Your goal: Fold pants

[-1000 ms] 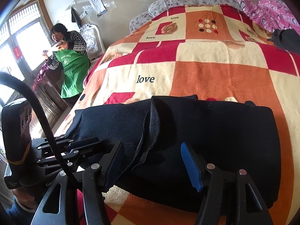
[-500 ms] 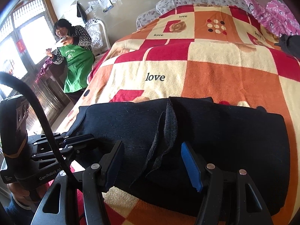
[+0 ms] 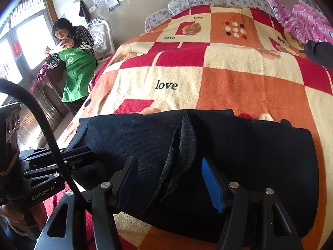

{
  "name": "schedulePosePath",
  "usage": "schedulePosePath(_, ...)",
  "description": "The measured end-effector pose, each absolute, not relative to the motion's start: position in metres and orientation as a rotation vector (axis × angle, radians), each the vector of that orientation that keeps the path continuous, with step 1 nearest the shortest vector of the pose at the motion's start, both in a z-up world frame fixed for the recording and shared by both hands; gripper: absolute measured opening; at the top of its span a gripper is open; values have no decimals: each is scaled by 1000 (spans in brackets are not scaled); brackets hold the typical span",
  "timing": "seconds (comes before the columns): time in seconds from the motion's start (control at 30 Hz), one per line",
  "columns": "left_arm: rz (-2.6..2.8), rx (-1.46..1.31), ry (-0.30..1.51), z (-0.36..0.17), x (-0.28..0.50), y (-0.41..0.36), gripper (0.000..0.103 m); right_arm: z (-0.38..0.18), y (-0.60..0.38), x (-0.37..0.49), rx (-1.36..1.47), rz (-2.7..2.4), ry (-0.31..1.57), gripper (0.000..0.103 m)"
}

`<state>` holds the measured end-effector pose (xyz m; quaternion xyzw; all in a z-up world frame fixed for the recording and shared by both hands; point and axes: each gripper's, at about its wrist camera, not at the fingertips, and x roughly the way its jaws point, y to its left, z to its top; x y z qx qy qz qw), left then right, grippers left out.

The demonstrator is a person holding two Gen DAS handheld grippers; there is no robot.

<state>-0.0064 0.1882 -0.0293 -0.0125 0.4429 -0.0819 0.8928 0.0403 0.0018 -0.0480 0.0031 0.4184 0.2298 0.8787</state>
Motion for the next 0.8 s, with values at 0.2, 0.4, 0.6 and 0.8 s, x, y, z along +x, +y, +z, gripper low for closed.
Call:
schedulePosePath(0.2, -156, -33, 919, -27, -10, 194, 10, -48, 2, 40, 1, 474, 872, 61)
schedulePosePath(0.4, -148, -46, 923, -24, -8, 196, 10, -48, 1, 39, -3, 455, 868, 60)
schedulePosePath(0.6, -156, -24, 895, -13, -2, 184, 10, -45, -15, 39, 21, 336, 849, 60)
schedulePosePath(0.8, -208, -17, 870, -4, 8, 157, 10, -43, -43, 39, 93, 167, 845, 61)
